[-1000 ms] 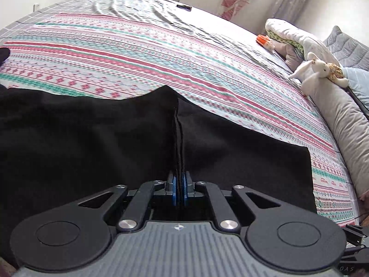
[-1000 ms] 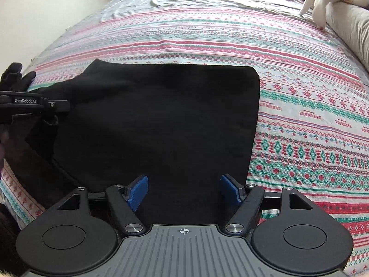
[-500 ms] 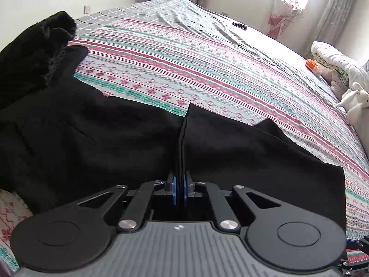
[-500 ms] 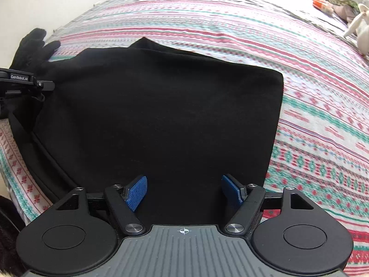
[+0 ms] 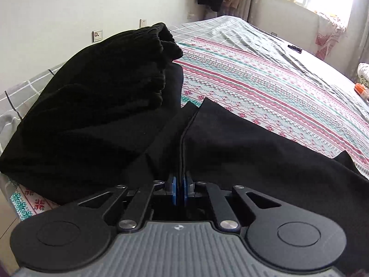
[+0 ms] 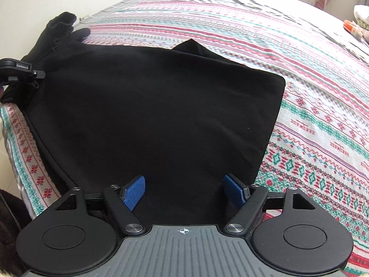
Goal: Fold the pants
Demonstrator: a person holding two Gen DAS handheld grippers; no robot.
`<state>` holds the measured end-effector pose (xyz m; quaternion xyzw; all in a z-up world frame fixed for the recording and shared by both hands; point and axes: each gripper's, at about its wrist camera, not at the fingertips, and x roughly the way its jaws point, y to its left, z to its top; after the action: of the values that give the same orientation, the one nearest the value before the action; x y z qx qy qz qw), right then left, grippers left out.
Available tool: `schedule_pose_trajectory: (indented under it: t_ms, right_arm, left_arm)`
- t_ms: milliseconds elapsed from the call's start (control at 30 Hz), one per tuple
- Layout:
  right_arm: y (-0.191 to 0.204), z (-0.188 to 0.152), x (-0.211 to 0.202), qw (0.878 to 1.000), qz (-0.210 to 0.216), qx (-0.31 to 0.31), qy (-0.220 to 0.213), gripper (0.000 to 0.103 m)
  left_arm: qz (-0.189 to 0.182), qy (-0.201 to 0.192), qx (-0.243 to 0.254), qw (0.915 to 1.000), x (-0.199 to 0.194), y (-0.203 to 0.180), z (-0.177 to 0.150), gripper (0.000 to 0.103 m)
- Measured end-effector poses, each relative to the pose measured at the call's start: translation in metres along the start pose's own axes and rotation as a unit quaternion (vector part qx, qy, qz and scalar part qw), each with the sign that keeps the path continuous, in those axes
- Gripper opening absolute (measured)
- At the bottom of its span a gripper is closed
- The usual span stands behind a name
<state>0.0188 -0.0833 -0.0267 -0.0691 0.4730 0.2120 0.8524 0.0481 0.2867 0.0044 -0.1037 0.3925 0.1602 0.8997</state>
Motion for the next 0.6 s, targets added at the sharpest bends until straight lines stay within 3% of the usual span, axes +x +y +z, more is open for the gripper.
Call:
schedule_pose_trajectory:
  t_ms: [133, 267, 400, 500, 567, 600]
  right_arm:
    - [0.004, -0.003, -0.002, 1.000, -0.006, -0.016, 0.000, 0.081]
    - [0.003, -0.002, -0.003, 1.000, -0.005, -0.012, 0.001, 0.081]
    - [0.000, -0.003, -0.002, 1.000, -0.002, -0.006, 0.003, 0.081]
    - [-0.001, -0.001, -0.003, 1.000, -0.005, -0.005, 0.004, 0.081]
    - [-0.005, 0.000, -0.006, 1.000, -0.009, 0.001, 0.001, 0.081]
    - [-0.009, 0.000, -0.008, 1.000, -0.010, 0.006, 0.000, 0.081]
  left_arm:
    - [0.003, -0.001, 0.002, 1.0000, -0.006, -0.001, 0.001, 0.030]
    - [0.013, -0.036, 0.026, 0.9989, -0.023, -0.010, 0.004, 0.030]
    - [0.060, -0.035, 0.055, 0.9961, -0.016, -0.013, 0.002, 0.033]
    - [0.076, -0.045, 0.055, 0.9945, -0.022, -0.011, 0.000, 0.042]
    - [0.107, -0.070, 0.076, 0.9889, -0.033, -0.014, 0.000, 0.064]
    - [0.116, -0.080, 0.085, 0.9864, -0.038, -0.015, -0.001, 0.069]
